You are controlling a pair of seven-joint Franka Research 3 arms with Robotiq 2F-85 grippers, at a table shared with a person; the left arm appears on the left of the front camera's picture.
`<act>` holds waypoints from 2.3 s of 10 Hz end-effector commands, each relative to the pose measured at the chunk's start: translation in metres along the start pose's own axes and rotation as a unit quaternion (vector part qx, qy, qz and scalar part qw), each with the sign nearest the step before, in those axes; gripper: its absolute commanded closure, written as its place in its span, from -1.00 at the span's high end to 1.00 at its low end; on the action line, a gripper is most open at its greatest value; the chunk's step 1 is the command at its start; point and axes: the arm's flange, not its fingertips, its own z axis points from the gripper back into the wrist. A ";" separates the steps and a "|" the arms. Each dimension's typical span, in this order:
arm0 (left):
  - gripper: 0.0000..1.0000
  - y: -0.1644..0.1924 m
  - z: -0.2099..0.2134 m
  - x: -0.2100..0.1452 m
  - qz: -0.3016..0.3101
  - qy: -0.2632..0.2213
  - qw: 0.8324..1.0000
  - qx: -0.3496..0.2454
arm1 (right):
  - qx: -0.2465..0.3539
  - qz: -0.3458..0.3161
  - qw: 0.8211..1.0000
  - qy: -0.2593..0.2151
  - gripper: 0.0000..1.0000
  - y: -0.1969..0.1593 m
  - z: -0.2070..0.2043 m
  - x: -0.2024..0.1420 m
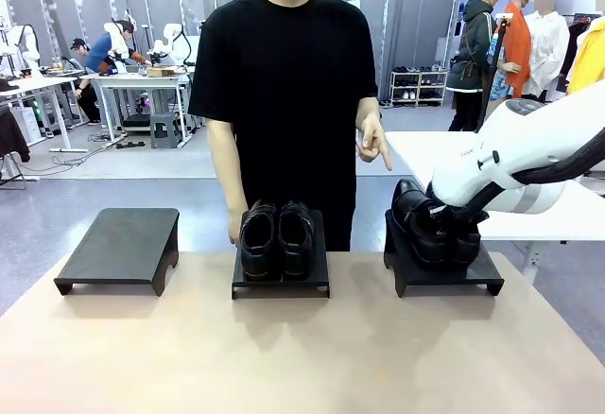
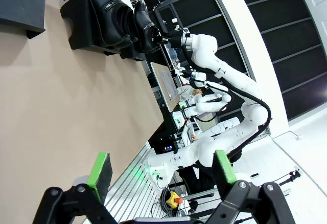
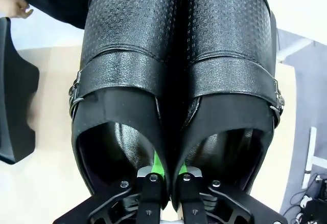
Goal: Place the shoes on the stand as instructed by the person.
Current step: Pick up another pair of Shoes and place it on the Shoes Stand indicated by the person.
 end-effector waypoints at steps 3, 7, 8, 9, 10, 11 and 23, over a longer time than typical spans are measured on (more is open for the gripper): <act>1.00 -0.003 0.000 0.000 -0.006 -0.003 1.000 -0.008 | -0.015 -0.001 1.000 -0.003 -0.84 -0.001 -0.002 0.009; 1.00 -0.003 0.000 0.000 -0.006 -0.003 1.000 -0.008 | -0.032 0.005 0.999 -0.005 0.10 0.002 0.008 0.008; 1.00 -0.003 0.000 0.000 -0.006 -0.003 1.000 -0.008 | -0.029 -0.003 1.000 -0.003 0.32 0.001 0.012 0.009; 1.00 -0.003 0.000 0.000 -0.006 -0.003 1.000 -0.008 | -0.030 -0.003 1.000 -0.006 0.66 0.000 0.014 0.009; 1.00 -0.003 0.000 0.000 -0.006 -0.003 1.000 -0.008 | -0.028 -0.006 1.000 -0.003 0.88 0.000 0.017 0.008; 1.00 -0.003 0.000 0.000 -0.006 -0.003 1.000 -0.008 | -0.026 -0.007 1.000 -0.001 1.00 0.000 0.021 0.007; 1.00 -0.003 0.000 0.000 -0.006 -0.003 1.000 -0.008 | -0.015 0.006 1.000 -0.007 0.88 -0.002 0.027 0.009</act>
